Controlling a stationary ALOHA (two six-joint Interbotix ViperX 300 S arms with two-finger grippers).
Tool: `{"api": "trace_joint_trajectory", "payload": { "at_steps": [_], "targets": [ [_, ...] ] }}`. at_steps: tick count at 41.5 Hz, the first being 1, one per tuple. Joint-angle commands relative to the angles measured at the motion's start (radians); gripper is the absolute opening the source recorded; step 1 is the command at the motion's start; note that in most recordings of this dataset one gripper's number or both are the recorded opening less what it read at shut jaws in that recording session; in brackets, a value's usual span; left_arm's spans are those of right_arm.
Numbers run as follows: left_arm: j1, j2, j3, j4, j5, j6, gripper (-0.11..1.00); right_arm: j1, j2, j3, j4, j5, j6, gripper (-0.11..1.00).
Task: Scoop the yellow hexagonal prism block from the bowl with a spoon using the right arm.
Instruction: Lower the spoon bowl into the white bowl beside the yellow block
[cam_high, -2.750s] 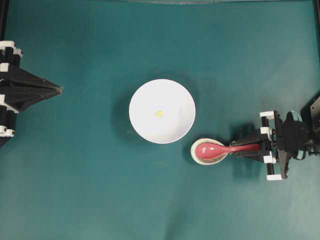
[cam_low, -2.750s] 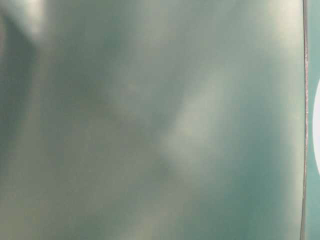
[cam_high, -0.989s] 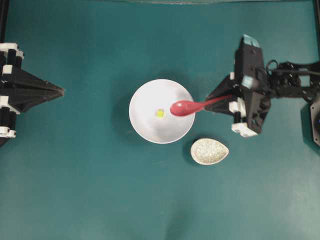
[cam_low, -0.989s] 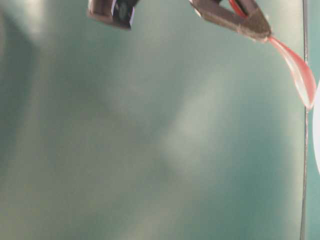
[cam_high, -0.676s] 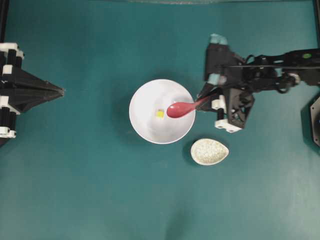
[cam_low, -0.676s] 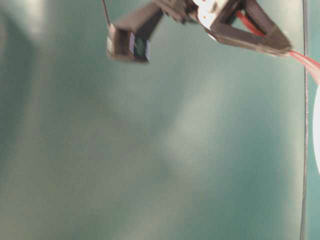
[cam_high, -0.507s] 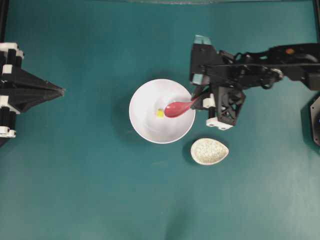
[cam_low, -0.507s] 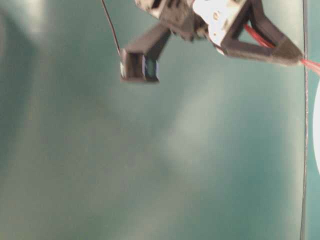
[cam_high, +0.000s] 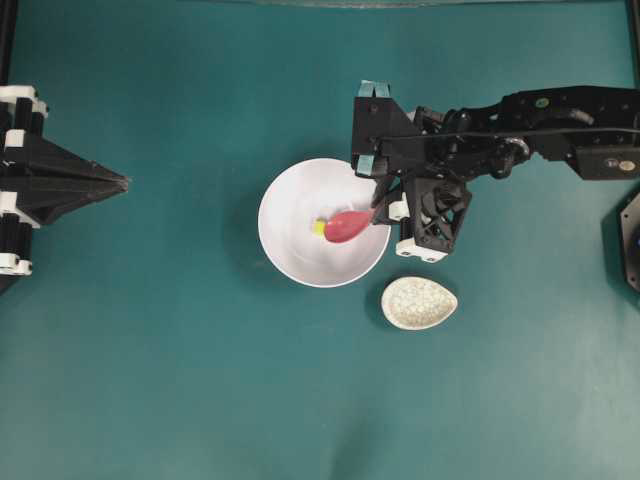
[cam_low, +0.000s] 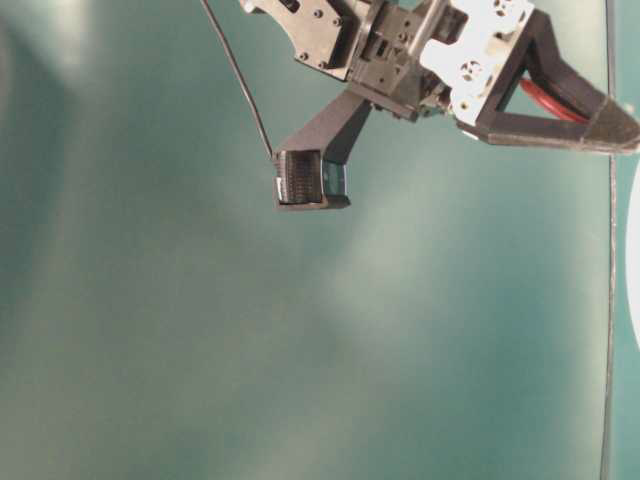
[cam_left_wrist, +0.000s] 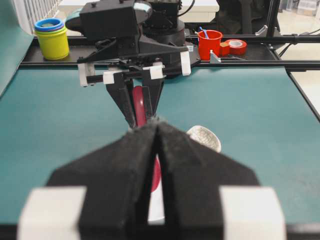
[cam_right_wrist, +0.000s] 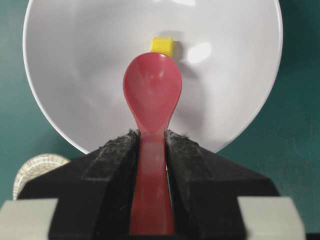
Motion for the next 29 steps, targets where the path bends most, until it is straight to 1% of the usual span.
{"api": "trace_joint_trajectory", "payload": {
  "at_steps": [1,14,29],
  "targets": [
    [0.002,0.008,-0.028,0.002,-0.011,0.0,0.0,0.0,-0.012,-0.012,0.0,-0.003,0.002,0.25],
    [0.002,0.009,-0.028,0.002,-0.011,0.0,0.0,0.0,0.026,-0.011,0.0,-0.011,0.0,0.25],
    [0.002,0.008,-0.028,0.002,-0.011,0.0,0.0,0.006,0.041,-0.015,0.0,-0.089,-0.003,0.25]
  ]
}}
